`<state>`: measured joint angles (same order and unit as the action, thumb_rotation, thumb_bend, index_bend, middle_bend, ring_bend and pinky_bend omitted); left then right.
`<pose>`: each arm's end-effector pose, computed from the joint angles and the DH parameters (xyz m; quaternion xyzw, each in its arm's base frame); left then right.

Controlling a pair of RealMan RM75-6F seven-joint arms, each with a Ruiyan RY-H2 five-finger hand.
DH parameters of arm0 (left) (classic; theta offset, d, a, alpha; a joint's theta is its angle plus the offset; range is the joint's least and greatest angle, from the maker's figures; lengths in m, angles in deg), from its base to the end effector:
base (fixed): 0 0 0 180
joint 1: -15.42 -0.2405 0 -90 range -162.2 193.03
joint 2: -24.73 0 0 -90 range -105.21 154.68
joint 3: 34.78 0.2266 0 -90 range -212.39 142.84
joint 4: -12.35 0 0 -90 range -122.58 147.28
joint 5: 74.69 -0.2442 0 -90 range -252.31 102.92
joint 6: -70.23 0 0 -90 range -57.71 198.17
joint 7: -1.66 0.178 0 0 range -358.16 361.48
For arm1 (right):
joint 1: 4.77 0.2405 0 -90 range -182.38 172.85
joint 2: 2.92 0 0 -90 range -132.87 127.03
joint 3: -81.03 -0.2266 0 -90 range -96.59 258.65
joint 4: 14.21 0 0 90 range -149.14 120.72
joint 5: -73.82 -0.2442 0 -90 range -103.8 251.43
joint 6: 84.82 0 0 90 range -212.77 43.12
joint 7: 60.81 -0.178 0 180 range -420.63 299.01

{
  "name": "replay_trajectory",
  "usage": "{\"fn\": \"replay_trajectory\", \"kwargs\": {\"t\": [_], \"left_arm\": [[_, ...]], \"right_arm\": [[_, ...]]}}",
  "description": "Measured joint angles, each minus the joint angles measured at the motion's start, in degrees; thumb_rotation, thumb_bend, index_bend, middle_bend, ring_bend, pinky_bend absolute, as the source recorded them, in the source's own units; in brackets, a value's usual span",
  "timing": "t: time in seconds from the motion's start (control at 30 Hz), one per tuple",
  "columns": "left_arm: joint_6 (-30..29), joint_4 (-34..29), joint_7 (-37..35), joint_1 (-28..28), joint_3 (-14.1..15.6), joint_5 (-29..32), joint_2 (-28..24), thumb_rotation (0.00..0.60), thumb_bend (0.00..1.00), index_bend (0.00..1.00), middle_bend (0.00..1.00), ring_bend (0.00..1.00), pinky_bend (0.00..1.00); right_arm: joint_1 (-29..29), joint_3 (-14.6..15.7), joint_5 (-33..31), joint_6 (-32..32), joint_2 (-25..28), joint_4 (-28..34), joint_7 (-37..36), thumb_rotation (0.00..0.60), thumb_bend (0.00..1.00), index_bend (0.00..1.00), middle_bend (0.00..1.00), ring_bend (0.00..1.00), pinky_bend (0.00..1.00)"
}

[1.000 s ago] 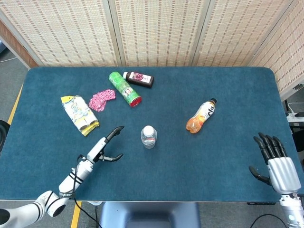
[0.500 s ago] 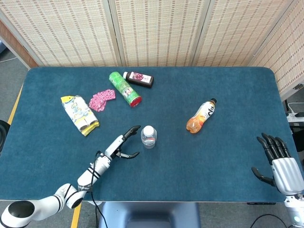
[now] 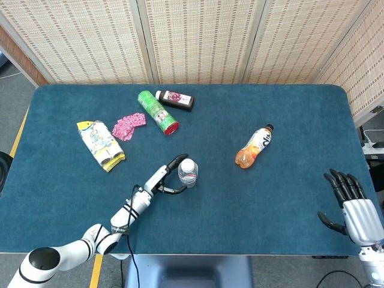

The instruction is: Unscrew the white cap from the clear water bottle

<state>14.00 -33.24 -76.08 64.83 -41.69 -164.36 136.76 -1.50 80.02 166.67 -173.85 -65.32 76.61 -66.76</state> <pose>-0.0931 0.3796 -0.1433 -0.4815 -0.6903 -0.5397 0.0165 -0.2920 -0.1991 0.1236 0.6085 -0.3751 0.4257 0.5548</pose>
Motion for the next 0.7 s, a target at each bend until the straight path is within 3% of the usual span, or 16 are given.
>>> {"fn": "replay_trajectory", "kwargs": {"t": [0.3,0.4,0.6,0.7], "left_arm": [[1.2,-0.4,-0.2,2.7,-1.3,1.1,0.8,0.600,0.28,0.01,0.04,0.00,0.07],[1.8,-0.1,0.7,3.5,-1.8,1.6,1.2,0.600,0.29,0.14,0.16,0.03,0.08],[3.1,1.3,1.4,4.2,-2.2,2.9,2.5,0.600,0.33,0.40,0.41,0.20,0.15],[3.1,1.6,1.8,4.2,-2.2,3.3,2.9,0.600,0.36,0.46,0.51,0.27,0.18]], "right_arm": [[0.1,0.5,0.3,0.8,0.7,0.6,-0.6,0.600,0.16,0.00,0.00,0.00,0.00],[0.1,0.6,0.3,1.0,0.8,0.6,-0.6,0.600,0.16,0.00,0.00,0.00,0.00],[0.3,0.6,0.2,1.4,0.8,0.7,-0.5,0.600,0.16,0.00,0.00,0.00,0.00],[0.3,0.6,0.2,1.4,0.8,0.7,-0.6,0.600,0.16,0.00,0.00,0.00,0.00]]}}
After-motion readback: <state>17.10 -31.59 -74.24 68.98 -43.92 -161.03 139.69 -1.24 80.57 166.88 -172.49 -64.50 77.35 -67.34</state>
